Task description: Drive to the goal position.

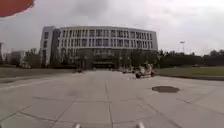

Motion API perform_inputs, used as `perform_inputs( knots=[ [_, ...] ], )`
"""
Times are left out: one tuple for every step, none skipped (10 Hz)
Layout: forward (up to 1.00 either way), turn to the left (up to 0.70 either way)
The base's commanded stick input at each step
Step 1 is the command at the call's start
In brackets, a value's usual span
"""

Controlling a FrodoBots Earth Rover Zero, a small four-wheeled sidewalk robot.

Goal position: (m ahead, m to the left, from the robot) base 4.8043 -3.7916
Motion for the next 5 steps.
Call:
perform_inputs(
  knots=[
    [0.50, 0.00],
    [0.50, 0.00],
    [0.50, 0.00],
    [0.50, 0.00],
    [0.50, 0.00]
  ],
)
